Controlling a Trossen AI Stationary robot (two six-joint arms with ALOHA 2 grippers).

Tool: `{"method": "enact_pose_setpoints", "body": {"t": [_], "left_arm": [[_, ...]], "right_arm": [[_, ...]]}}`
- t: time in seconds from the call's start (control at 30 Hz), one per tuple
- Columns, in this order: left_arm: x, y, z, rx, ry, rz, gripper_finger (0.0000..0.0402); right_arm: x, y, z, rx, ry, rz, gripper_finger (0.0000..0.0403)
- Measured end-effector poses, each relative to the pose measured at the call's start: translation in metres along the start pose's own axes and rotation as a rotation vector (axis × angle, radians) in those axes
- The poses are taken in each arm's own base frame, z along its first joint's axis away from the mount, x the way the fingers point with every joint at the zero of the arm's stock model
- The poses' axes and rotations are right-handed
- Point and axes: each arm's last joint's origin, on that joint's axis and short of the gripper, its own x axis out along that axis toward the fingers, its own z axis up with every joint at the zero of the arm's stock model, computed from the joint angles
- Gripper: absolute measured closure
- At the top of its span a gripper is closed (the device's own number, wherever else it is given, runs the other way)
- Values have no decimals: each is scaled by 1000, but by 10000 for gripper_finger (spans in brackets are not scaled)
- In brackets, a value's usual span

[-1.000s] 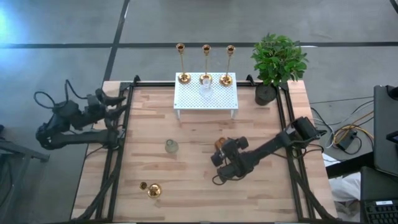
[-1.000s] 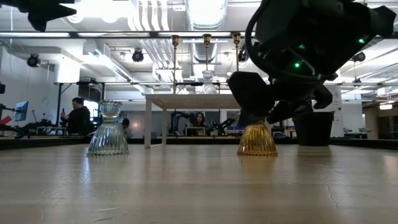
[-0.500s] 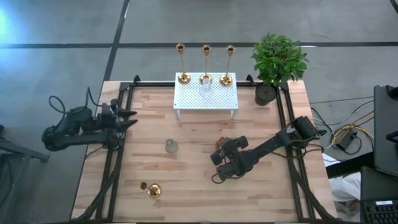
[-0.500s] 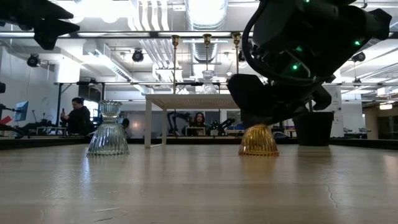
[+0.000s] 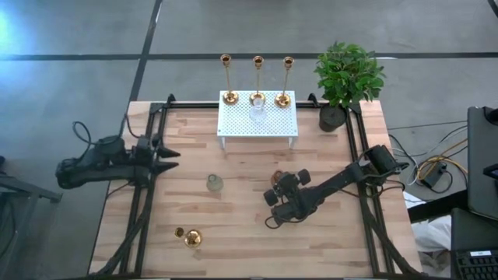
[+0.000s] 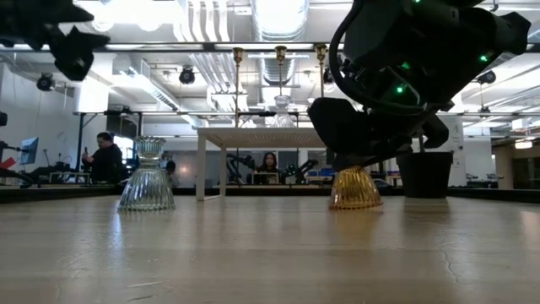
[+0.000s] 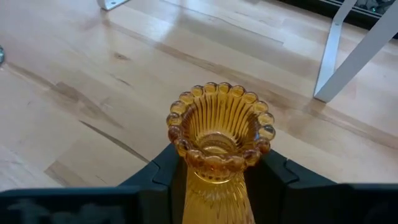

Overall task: Pick & Place candle stick holders
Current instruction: Put the yellow glass candle holder on the shelf

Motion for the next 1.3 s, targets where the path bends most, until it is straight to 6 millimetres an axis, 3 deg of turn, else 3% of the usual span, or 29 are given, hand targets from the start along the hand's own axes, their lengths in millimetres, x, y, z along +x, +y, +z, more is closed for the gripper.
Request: {"method": "enact_pose_setpoints", "body": {"t": [0.27,0.87,1.07,1.3], "left_arm": [[15,8,-26,-67,86,-17,213],[36,18,-57,-67,79,-42,213],[40,23,-68,-60,96,-23,213],[41,23,-70,-44,93,-20,213]], "right_arm": [[-3,-1,4,-3,13,4,286],[-19,-11,28,0,-13,21,286],[-28,-18,50,22,-51,41,286],[-37,-36,92,10,-85,56,286]]}}
